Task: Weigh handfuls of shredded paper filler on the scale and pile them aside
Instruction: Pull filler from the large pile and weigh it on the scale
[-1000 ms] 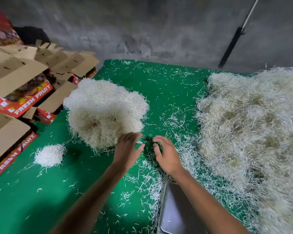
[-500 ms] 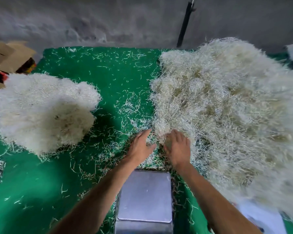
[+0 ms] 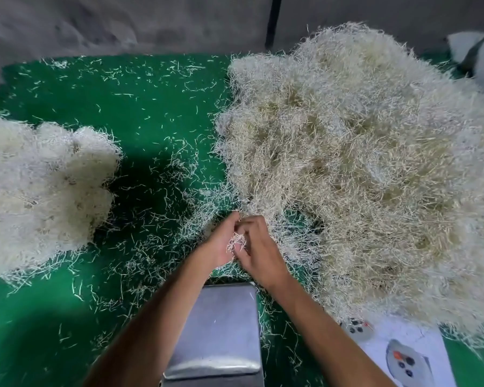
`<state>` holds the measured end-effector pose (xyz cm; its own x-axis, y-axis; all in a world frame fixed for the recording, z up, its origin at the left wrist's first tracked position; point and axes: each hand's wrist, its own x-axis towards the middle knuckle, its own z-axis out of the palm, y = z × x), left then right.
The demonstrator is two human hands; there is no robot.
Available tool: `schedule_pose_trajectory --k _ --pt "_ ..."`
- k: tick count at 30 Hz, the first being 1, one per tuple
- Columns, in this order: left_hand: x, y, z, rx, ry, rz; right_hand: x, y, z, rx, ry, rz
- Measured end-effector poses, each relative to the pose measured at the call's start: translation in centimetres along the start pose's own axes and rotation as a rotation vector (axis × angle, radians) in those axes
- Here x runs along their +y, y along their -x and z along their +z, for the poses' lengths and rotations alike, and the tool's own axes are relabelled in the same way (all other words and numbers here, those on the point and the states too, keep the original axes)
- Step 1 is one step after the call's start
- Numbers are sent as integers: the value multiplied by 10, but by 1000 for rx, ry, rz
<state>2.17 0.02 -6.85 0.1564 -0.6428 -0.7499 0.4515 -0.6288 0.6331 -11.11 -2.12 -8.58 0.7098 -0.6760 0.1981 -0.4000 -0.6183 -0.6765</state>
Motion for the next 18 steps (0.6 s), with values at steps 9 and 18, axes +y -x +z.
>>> schedule_pose_trajectory --k 9,18 --pt "4 70 -50 239 -202 296 -69 5 11 351 -291 71" --pt "8 128 -105 270 -187 369 -150 -15 18 -271 -552 379"
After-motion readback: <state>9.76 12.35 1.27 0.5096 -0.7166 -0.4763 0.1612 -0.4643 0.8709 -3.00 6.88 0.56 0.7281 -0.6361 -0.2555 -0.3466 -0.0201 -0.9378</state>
